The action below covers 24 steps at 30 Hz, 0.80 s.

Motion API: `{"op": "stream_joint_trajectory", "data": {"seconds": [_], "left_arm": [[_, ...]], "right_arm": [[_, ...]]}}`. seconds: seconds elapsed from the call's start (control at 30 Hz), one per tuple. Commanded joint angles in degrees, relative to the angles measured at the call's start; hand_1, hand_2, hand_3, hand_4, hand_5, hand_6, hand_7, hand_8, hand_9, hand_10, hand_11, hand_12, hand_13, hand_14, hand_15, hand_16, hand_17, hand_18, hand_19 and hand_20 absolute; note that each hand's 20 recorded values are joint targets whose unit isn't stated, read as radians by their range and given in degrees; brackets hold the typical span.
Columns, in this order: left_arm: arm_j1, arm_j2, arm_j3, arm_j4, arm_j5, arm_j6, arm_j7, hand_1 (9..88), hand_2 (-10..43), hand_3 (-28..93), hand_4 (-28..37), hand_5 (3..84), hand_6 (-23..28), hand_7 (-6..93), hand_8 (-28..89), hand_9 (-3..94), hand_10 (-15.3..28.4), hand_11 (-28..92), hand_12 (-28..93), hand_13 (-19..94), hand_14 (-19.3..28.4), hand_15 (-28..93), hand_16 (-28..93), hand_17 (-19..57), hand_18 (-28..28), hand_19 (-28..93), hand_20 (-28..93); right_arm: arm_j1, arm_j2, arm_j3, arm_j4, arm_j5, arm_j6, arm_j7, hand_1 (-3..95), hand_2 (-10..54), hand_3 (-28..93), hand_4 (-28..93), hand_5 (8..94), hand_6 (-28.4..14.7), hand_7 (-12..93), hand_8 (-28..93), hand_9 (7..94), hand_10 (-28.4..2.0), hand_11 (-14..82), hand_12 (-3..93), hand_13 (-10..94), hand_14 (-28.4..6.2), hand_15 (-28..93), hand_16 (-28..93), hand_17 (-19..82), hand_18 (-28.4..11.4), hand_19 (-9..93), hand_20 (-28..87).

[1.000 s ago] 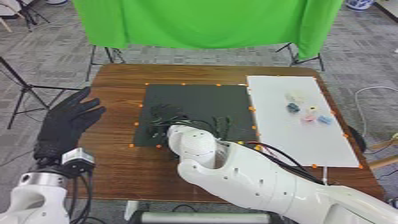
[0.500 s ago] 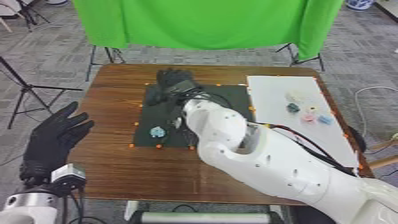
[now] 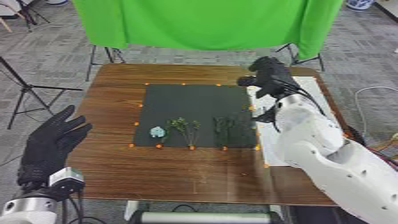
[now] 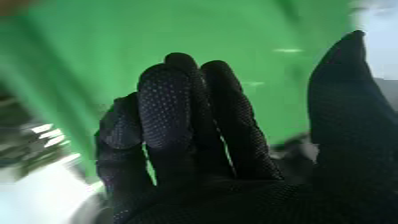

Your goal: Arrange flowers

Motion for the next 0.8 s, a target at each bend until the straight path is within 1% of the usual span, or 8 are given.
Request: {"op": "stream_joint_trajectory", "data": {"seconds": [0.03, 0.23, 0.3, 0.47, 0.53, 0.57, 0.77, 0.8], "left_arm": [[1.1, -0.39, 0.78, -0.33, -0.20, 0.58, -0.02, 25.4, 5.2, 82, -18.3, 38.5, 10.2, 13.3, -10, 36.4, 20.2, 27, 9, 27, 27.0, 50, -10, -8.5, 24.2, 60, -5], [1.0, 0.06, 1.28, -0.26, -0.36, 0.89, 0.44, 25.4, 5.3, 82, -18.3, 38.5, 10.3, 13.3, -10, 36.4, 20.3, 27, 9, 27, 27.0, 50, -10, -8.5, 24.2, 60, -5], [0.9, -0.17, 1.34, -0.13, -0.23, 0.44, 0.20, 25.3, 5.3, 82, -18.3, 38.6, 10.3, 13.3, -10, 36.5, 20.3, 27, 10, 27, 27.0, 50, -10, -8.5, 24.2, 60, -5], [1.1, -0.16, 1.48, -0.09, -0.23, 0.58, 0.09, 25.2, 5.3, 82, -18.3, 38.6, 10.3, 13.3, -10, 36.5, 20.3, 27, 10, 27, 27.0, 49, -10, -8.5, 24.2, 60, -5], [0.9, -0.30, 1.45, -0.03, -0.17, 0.39, -0.14, 25.2, 5.3, 82, -18.3, 38.6, 10.3, 13.3, -10, 36.5, 20.3, 27, 9, 27, 27.0, 49, -10, -8.5, 24.2, 60, -5], [0.8, -0.46, 1.30, -0.07, -0.03, 0.17, -0.57, 25.2, 5.3, 82, -18.3, 38.6, 10.3, 13.3, -10, 36.5, 20.3, 27, 9, 27, 27.0, 49, -10, -8.5, 24.2, 60, -5], [0.8, -0.26, 1.62, 0.08, -0.19, 0.40, 0.00, 25.2, 5.3, 82, -18.4, 38.6, 10.3, 13.2, -10, 36.6, 20.3, 27, 9, 27, 27.0, 49, -10, -8.5, 24.2, 60, -5], [0.7, -0.29, 1.64, 0.13, -0.23, 0.39, -0.14, 25.2, 5.4, 82, -18.4, 38.6, 10.3, 13.2, -10, 36.6, 20.3, 27, 9, 27, 27.0, 49, -10, -8.5, 24.2, 60, -5]], "right_arm": [[-2.5, 10.8, -1.1, 6.0, -0.5, 2.9, 6.7, 26.7, -8.9, 91, -28, 52.5, -8.5, 23, -16, 53.9, -19.3, 33.8, 14.0, 59, -13.7, 86, 9, 26, -24.3, 93, 45], [-3.1, 12.3, 0.0, 8.5, 0.2, -1.3, 8.2, 27.1, -9.2, 91, -28, 52.0, -8.4, 23, -16, 52.8, -18.9, 33.2, 13.8, 58, -13.4, 86, 9, 26, -24.2, 93, 45], [-3.9, 12.8, 0.5, 8.8, 1.0, -1.4, 8.8, 27.3, -9.3, 91, -28, 51.5, -8.4, 23, -16, 52.3, -18.8, 32.8, 13.8, 58, -13.4, 86, 9, 25, -24.1, 93, 45], [-6.8, 12.6, 3.0, 8.8, 1.0, -3.7, 9.2, 27.5, -9.5, 91, -28, 51.3, -8.3, 23, -16, 52.2, -18.8, 32.0, 13.7, 58, -13.4, 85, 9, 25, -24.0, 93, 44], [-7.8, 12.5, 3.6, 8.7, 1.5, -3.9, 9.7, 27.6, -9.5, 91, -28, 51.4, -8.2, 23, -16, 52.2, -18.8, 31.8, 13.7, 58, -13.4, 85, 9, 25, -24.0, 93, 44], [-8.4, 12.3, 4.1, 8.7, 1.6, -4.7, 9.9, 27.8, -9.5, 91, -28, 51.4, -8.2, 23, -16, 52.2, -18.8, 31.7, 13.7, 58, -13.4, 86, 9, 25, -24.0, 93, 44], [-8.4, 12.1, 3.4, 9.6, 2.2, -5.2, 10.1, 28.1, -9.5, 91, -28, 51.4, -8.0, 23, -16, 52.1, -18.8, 31.2, 13.7, 57, -13.5, 85, 8, 25, -24.1, 93, 43], [-8.6, 11.7, 4.0, 9.9, 2.2, -5.7, 9.6, 28.2, -9.5, 91, -28, 51.4, -8.0, 23, -16, 52.2, -18.8, 31.1, 13.7, 57, -13.5, 85, 9, 25, -24.1, 93, 43]]}}
